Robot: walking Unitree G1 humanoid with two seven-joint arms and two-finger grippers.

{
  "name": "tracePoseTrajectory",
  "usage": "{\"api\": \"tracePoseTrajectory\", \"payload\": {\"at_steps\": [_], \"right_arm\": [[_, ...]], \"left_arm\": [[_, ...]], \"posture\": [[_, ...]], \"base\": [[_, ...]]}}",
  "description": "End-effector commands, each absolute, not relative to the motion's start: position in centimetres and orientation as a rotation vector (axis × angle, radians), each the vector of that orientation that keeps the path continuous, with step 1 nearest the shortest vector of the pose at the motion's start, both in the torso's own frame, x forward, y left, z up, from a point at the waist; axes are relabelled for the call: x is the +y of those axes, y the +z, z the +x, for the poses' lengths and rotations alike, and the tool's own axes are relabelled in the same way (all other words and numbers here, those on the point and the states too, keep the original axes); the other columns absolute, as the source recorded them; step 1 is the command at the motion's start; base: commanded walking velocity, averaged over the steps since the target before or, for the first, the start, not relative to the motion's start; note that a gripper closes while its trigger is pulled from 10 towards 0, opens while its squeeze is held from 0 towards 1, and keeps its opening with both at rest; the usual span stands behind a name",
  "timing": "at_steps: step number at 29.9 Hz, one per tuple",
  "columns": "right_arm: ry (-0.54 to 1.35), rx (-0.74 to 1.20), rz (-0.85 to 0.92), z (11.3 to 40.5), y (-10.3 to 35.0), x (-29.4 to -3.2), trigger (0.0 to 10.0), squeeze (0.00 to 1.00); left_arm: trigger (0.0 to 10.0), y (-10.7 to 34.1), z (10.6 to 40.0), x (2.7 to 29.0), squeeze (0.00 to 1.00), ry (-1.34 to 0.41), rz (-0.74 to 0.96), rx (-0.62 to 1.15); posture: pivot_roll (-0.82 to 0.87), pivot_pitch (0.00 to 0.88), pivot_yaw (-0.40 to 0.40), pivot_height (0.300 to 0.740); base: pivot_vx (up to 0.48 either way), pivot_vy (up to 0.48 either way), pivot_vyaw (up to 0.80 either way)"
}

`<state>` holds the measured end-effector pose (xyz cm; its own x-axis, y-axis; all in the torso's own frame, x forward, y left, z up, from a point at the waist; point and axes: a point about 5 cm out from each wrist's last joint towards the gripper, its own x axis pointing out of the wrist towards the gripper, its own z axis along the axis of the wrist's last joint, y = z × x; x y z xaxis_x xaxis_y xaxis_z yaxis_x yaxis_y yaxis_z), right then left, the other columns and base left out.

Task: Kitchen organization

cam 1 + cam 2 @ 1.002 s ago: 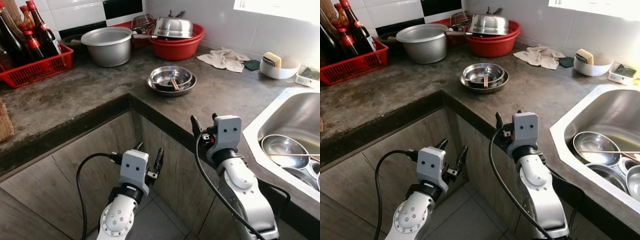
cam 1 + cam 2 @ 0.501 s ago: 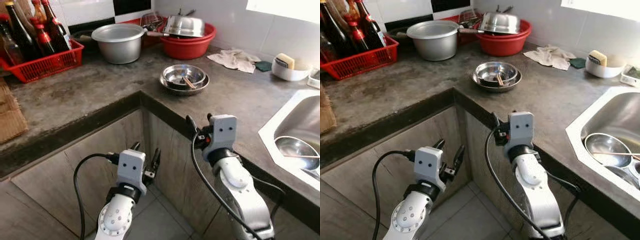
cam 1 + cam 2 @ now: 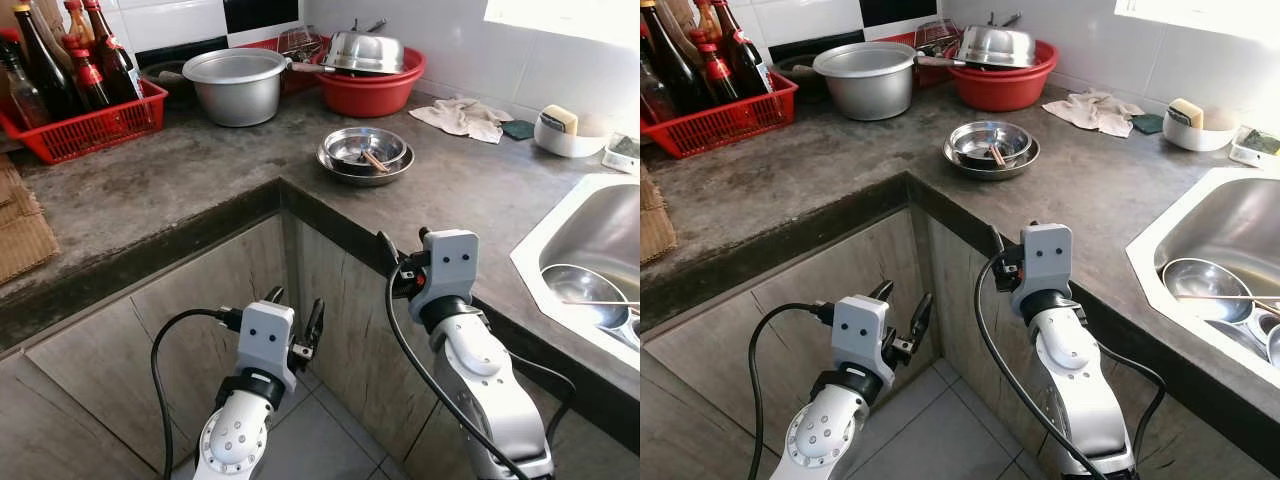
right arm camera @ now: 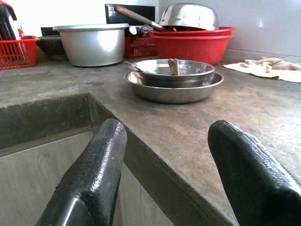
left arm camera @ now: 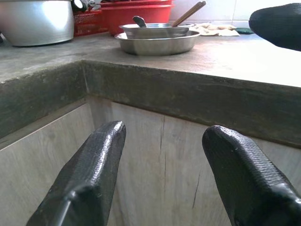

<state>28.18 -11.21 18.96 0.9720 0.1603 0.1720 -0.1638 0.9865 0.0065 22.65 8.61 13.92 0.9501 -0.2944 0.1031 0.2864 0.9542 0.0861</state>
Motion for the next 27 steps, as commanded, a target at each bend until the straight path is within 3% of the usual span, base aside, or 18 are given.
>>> {"api": "tracePoseTrajectory", "payload": {"at_steps": [1, 20, 27], "right_arm": [[0.177, -0.169, 0.014, 28.4, 19.1, -10.9, 10.0, 0.00], [0.169, -0.200, 0.011, 29.0, 19.8, -11.2, 10.0, 0.00], [0.123, -0.204, -0.009, 29.4, 19.9, -12.3, 10.0, 0.00]], "left_arm": [[10.0, 14.1, 22.6, 8.5, 0.00, -0.303, 0.080, -0.118], [10.0, 13.8, 22.4, 8.6, 0.00, -0.309, 0.088, -0.113], [10.0, 13.6, 22.6, 8.7, 0.00, -0.295, 0.085, -0.097]], "posture": [[0.04, 0.087, -0.024, 0.740], [0.04, 0.083, -0.024, 0.740], [0.04, 0.083, -0.026, 0.740]], "base": [[0.300, 0.000, 0.00], [0.389, 0.000, 0.00], [0.037, 0.000, 0.00]]}}
